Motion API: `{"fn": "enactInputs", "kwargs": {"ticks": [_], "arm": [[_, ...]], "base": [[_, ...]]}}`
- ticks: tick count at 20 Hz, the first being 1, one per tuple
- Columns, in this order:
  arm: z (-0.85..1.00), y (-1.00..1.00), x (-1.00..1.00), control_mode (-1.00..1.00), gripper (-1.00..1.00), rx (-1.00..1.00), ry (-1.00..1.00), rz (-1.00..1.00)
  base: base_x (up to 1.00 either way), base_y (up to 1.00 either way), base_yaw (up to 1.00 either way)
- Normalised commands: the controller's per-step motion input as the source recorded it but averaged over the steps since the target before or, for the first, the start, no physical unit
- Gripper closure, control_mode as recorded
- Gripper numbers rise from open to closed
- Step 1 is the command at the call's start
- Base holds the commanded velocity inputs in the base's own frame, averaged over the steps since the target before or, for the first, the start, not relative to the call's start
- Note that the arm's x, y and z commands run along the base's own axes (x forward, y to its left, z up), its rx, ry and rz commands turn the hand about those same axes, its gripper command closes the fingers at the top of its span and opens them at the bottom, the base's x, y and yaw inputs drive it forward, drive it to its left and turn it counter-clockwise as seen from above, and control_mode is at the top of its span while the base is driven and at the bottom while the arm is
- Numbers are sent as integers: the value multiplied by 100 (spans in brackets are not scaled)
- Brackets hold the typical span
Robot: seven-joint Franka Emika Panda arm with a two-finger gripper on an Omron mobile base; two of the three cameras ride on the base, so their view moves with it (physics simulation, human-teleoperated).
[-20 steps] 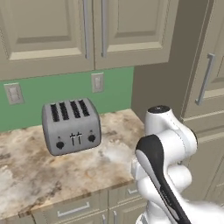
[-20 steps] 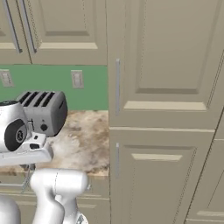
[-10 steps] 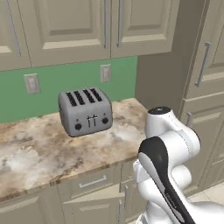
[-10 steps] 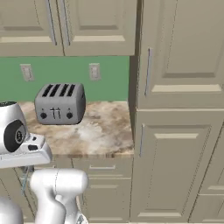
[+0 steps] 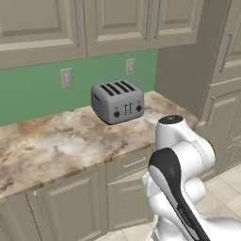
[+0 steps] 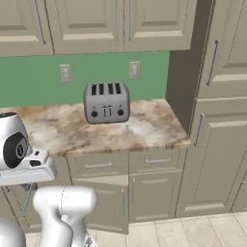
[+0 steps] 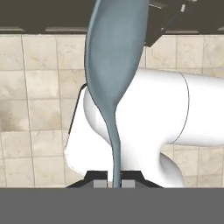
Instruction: Take the fork and place it on the left side of the plate. Then take the spoon and place it on the right side of the plate. Make sure they're directly next to the plate.
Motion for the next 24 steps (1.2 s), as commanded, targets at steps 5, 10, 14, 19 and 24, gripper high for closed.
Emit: {"fn": "enactInputs", "kwargs": {"ticks": [5,10,14,19,24], "arm": [[0,0,0,100,100,0,0,0],[0,0,0,100,100,0,0,0],[0,0,0,100,100,0,0,0],[0,0,0,100,100,0,0,0],[0,0,0,100,100,0,0,0]], "base": [[-96,100,-31],[-100,98,-33],[-100,76,-33],[-100,13,-23],[-100,-10,-17]]}}
